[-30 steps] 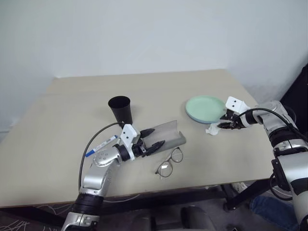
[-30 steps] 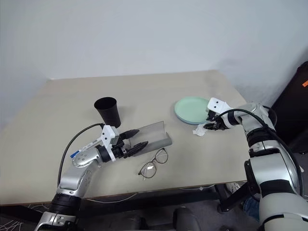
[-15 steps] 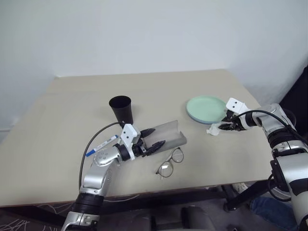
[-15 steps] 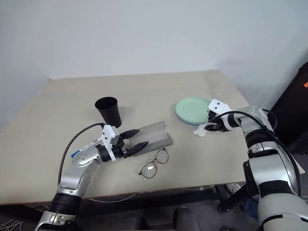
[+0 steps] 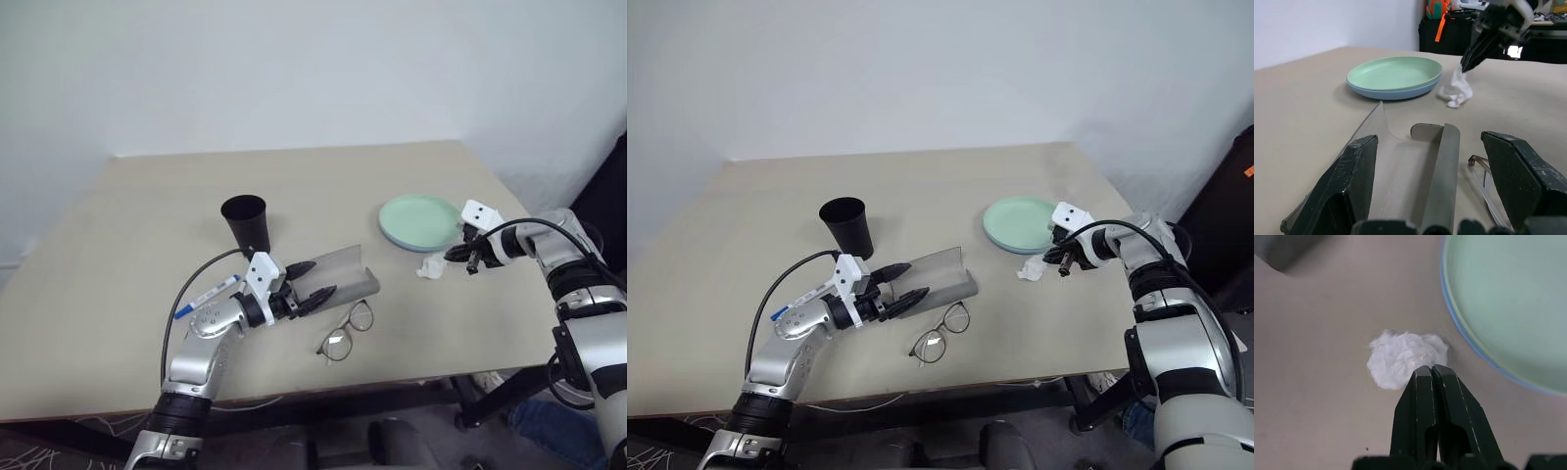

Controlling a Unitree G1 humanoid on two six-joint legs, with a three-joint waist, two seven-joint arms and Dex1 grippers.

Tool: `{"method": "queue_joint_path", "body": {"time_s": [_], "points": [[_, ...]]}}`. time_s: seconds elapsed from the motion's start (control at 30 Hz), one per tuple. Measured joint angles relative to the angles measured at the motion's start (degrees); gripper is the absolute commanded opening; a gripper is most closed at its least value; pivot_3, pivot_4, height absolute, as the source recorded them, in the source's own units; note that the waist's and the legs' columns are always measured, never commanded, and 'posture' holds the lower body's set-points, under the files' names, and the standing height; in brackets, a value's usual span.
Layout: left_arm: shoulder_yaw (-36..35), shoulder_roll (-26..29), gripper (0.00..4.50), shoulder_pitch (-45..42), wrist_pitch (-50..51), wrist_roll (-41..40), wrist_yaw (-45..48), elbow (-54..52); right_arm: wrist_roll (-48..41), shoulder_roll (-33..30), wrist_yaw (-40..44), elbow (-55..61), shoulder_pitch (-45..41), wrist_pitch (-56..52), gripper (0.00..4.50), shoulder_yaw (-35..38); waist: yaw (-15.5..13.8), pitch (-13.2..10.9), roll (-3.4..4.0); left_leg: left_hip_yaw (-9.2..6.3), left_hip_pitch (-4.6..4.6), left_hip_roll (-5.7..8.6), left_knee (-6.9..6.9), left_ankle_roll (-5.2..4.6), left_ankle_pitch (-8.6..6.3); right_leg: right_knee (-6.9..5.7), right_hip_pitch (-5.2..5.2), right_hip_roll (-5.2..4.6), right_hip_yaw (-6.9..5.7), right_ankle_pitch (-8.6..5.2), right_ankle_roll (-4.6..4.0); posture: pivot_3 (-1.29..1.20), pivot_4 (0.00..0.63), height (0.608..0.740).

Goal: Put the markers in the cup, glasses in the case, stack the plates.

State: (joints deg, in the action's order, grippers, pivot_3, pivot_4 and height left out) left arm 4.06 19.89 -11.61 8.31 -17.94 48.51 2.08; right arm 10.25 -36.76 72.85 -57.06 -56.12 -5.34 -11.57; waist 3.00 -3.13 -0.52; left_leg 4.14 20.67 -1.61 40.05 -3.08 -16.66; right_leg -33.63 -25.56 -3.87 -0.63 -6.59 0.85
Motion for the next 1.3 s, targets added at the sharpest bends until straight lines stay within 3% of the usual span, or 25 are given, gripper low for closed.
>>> {"method": "queue_joint_path", "body": {"time_s": [0.17, 0.53, 0.67, 0.83, 0.97, 1.17, 1.3], "points": [[0.0, 0.0, 3.57, 0.0, 0.0, 0.0, 0.0, 0.0, -1.2, 0.0, -3.6, -1.0, -3.9, 1.5, 0.03, 2.1, 0.0, 0.0, 0.00, 0.01, -0.01, -0.04, -0.01, 0.01, 0.00, 0.00, -0.05, -0.01, 0.01, 0.00, 0.00, 0.00, 0.000, 0.740], [0.0, -0.1, 3.57, -0.2, -0.2, 0.1, -0.1, 0.3, 2.6, 5.0, -24.5, -14.1, -7.5, 7.4, 0.03, 1.7, 0.0, 0.0, 0.00, 0.05, 0.11, 0.01, -0.14, 0.01, 0.00, 0.09, -0.11, -0.01, -0.02, 0.00, -0.01, 0.00, 0.000, 0.740], [0.0, 0.0, 3.57, -0.2, -0.2, 0.1, -0.2, 0.3, 3.2, 6.3, -26.5, -16.3, -7.5, 8.7, 0.91, 1.7, 0.0, 0.0, 0.00, 0.04, 0.10, 0.01, -0.18, 0.00, 0.00, 0.12, -0.10, 0.00, -0.02, 0.00, -0.01, 0.00, 0.000, 0.740], [-0.1, 0.6, 3.57, -0.2, -0.2, 0.1, -0.5, 0.3, 3.1, 6.6, -26.5, -17.3, -7.5, 8.7, 2.73, 3.0, 0.0, 0.0, 0.00, 0.03, 0.09, 0.00, -0.18, -0.01, 0.00, 0.11, -0.09, 0.00, -0.02, 0.00, -0.01, 0.00, 0.000, 0.740], [-0.1, 0.6, 3.57, -0.2, -0.1, 0.1, -0.5, 0.3, 3.2, 6.5, -26.9, -17.3, -7.5, 9.6, 3.94, 3.2, 0.0, 0.0, 0.00, 0.03, 0.09, 0.00, -0.18, -0.01, 0.00, 0.11, -0.09, -0.01, -0.02, 0.00, -0.01, 0.00, 0.000, 0.740], [0.0, 1.3, 3.57, -0.3, 0.7, 0.1, -0.1, 0.3, 2.6, 6.2, -27.6, -16.2, -7.4, 17.8, 3.94, 4.5, 0.1, 0.0, 0.01, 0.03, 0.08, -0.01, -0.20, -0.01, 0.00, 0.11, -0.10, 0.01, -0.02, 0.00, -0.01, 0.00, 0.000, 0.740], [0.0, 2.7, 3.57, -1.4, 2.3, 0.1, 0.4, 0.3, -0.4, 6.0, -21.4, -11.5, -5.4, 23.9, 3.94, 6.4, 0.1, 0.0, 0.00, 0.00, 0.05, -0.02, -0.21, -0.01, 0.00, 0.13, -0.04, 0.03, -0.03, -0.01, 0.00, 0.00, 0.000, 0.740]]}}
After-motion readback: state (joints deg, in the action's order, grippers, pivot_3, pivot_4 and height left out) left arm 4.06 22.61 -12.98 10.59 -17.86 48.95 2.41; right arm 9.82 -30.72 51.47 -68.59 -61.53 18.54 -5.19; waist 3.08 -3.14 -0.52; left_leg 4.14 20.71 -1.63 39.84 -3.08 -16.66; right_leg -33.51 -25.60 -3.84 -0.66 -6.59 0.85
